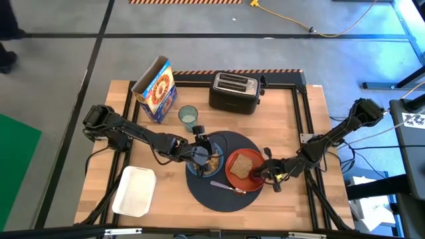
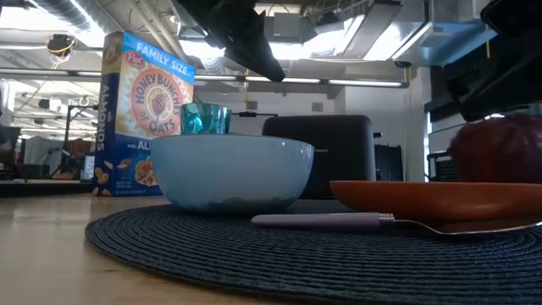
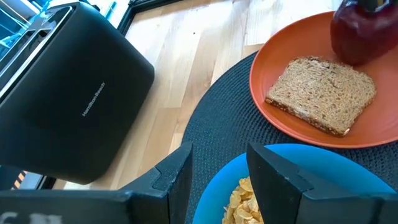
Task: Arrange a breakfast setting
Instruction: Put the red apple on the orange plate, then put the cup of milk on the place mat
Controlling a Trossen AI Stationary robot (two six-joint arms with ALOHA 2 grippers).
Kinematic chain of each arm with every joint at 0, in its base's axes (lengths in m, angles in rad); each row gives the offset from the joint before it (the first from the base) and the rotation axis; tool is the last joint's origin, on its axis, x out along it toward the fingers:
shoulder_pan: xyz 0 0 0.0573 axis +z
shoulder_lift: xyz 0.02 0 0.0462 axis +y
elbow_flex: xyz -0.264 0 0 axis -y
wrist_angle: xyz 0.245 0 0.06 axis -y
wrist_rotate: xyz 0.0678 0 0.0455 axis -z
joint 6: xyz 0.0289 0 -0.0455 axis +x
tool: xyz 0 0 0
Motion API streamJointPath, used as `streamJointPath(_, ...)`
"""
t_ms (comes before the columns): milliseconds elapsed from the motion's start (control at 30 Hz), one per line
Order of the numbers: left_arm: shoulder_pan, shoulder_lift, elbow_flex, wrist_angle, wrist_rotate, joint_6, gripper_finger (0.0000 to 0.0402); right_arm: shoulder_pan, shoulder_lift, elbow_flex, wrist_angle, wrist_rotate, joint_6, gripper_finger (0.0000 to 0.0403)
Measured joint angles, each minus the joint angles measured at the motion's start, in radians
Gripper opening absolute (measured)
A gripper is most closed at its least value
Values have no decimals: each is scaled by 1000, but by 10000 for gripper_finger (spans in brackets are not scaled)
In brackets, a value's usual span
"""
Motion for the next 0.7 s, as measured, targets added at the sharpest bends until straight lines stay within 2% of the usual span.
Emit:
streamJointPath(267, 0, 0, 0, -2, -27, -50, 147, 0, -3, 0, 37, 2, 2, 188)
streamJointPath(433, 0, 0, 0, -42, -72, -112, 147, 0, -12, 13, 132, 34, -1, 240)
streamJointPath(567, 1, -11, 0, -90, -217, -293, 147, 0, -32, 69, 136, 191, -105, 247)
streamJointPath(700, 22, -54, 0, -187, -260, -402, 147, -16, -32, 106, 136, 428, -234, 239)
